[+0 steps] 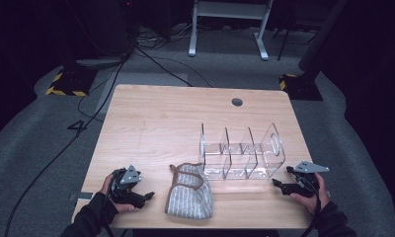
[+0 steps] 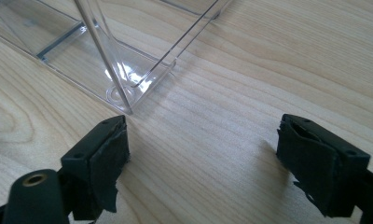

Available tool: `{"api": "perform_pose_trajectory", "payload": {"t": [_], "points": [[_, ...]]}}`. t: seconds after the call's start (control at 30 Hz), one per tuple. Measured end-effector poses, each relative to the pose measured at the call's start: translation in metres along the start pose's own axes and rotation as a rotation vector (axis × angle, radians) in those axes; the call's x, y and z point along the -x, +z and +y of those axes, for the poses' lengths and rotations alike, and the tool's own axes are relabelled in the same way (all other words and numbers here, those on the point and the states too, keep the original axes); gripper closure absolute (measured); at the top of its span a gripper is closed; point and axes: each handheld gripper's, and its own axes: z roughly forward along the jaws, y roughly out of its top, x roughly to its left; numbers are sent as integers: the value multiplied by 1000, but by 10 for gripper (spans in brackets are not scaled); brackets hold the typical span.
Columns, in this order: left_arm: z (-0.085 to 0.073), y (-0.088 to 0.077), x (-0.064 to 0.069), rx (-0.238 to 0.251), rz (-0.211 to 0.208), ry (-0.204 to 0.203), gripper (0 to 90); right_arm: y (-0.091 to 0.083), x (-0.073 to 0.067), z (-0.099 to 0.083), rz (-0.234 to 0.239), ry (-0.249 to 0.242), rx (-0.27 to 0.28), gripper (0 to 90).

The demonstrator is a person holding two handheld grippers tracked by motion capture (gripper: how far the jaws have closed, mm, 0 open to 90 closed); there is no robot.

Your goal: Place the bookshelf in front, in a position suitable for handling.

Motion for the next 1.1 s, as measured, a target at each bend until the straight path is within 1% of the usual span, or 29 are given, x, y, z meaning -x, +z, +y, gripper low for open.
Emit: {"api": "perform_pose_trajectory", "payload": {"t": [0.03, 0.1, 0.13, 0.17, 0.23, 0.27, 0.3, 0.33, 0.37, 0.4, 0.47, 0.5, 0.53, 0.57, 0.6, 0.63, 0.67, 0.7, 0.73, 0.77, 0.8, 0.83, 0.87, 0.93, 0.97, 1.0, 1.03, 1.07, 1.1], "points": [[1, -1, -1, 4, -21, -6, 174, 0, 0, 0, 0, 0, 0, 170], [2, -4, 0, 23, -31, -21, 178, 0, 0, 0, 3, -5, 0, 170], [4, -7, 2, 29, -27, -11, 179, 0, 1, 0, 6, -9, -1, 171], [7, -14, 6, 52, -18, 2, 179, 0, 1, 0, 8, -10, -1, 177], [12, -22, 14, 90, -24, 6, 181, -1, 0, 1, 7, -7, 4, 234], [14, -24, 19, 108, -28, 25, 182, -2, -1, 1, 4, -16, 11, 230], [14, -24, 19, 108, -28, 25, 182, -2, -1, 1, 4, -16, 11, 230], [17, -26, 24, 117, -34, 41, 182, -3, -3, 2, 4, -28, 17, 231], [20, -27, 28, 123, -40, 47, 183, -4, -4, 3, 11, -29, 29, 235], [22, -27, 32, 125, -52, 60, 187, -5, -5, 4, 22, -27, 38, 239], [28, -25, 42, 123, -59, 87, 191, -6, -10, 7, 23, -43, 51, 241], [32, -23, 48, 129, -85, 94, 191, -5, -14, 10, 34, -57, 57, 245], [32, -23, 48, 129, -85, 94, 191, -5, -14, 10, 34, -57, 57, 245], [39, -21, 57, 149, -103, 106, 192, -5, -20, 14, 29, -87, 59, 247], [39, -21, 57, 149, -103, 106, 196, -5, -22, 15, 36, -92, 64, 247], [43, -21, 62, 152, -106, 123, 196, -5, -22, 15, 36, -92, 64, 247], [46, -21, 67, 158, -112, 138, 197, -4, -26, 19, 35, -106, 65, 250], [53, -20, 75, 181, -133, 160, 202, -4, -27, 20, 39, -112, 67, 251], [53, -20, 75, 181, -133, 160, 212, -4, -27, 20, 39, -112, 67, 251], [55, -19, 79, 188, -139, 168, 214, -3, -29, 22, 51, -119, 74, 261], [60, -13, 88, 202, -150, 193, 215, -1, -31, 23, 49, -121, 75, 263], [62, -8, 91, 195, -155, 202, 225, 0, -32, 24, 50, -127, 74, 263], [62, -8, 91, 195, -155, 202, 232, 0, -32, 24, 50, -127, 74, 263], [66, 3, 96, 179, -140, 209, 235, 2, -35, 26, 57, -142, 78, 269], [69, 13, 96, 159, -134, 216, 243, 3, -38, 28, 62, -143, 81, 273], [70, 18, 96, 158, -137, 208, 245, 3, -38, 29, 61, -144, 84, 277], [70, 18, 96, 158, -137, 208, 248, 3, -38, 29, 61, -144, 84, 277], [72, 22, 95, 158, -147, 199, 248, 4, -39, 30, 62, -141, 87, 265], [75, 31, 94, 140, -128, 206, 253, 6, -39, 31, 55, -131, 91, 275]]}}
